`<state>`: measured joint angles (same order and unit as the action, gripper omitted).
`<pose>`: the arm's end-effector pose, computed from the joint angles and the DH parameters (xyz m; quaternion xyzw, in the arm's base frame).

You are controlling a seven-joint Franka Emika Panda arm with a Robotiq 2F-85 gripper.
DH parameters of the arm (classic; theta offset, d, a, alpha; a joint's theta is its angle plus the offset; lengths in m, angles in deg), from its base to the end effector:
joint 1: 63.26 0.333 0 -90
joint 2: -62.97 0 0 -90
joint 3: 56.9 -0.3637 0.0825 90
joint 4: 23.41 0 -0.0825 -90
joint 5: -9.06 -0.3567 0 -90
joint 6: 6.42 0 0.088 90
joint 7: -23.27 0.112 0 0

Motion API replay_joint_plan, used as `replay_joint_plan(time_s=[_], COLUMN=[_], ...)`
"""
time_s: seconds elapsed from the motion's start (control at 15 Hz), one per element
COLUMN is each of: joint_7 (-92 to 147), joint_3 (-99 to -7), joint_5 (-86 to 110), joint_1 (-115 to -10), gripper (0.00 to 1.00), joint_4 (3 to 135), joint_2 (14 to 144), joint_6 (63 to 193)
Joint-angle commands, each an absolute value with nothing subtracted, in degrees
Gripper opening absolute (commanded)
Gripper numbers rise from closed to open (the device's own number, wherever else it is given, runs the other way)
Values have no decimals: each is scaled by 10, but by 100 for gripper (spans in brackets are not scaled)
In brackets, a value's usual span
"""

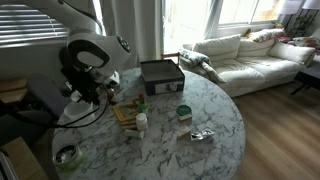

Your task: Pour the contents in the clear measuring cup into the clear cup on the left

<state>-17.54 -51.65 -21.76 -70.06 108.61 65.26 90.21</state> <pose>0.4226 -0.0371 0.3706 -0.9128 -0.1155 0.1725 0.3518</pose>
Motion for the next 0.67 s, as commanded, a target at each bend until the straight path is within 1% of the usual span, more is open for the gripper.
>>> replay_joint_plan(time_s=[0.0,0.13,0.2,0.6], joint_7=[-175,-175,-175,-309], joint_3=[-515,-515,-515,-509], joint_5=[-217,-217,-217,-237], joint_1=[-700,-700,-700,-709], gripper=[47,47,22,22], joint_4=[1085,1084,1084,1125], joint_2=[654,654,654,635], joint_6=[901,901,901,962])
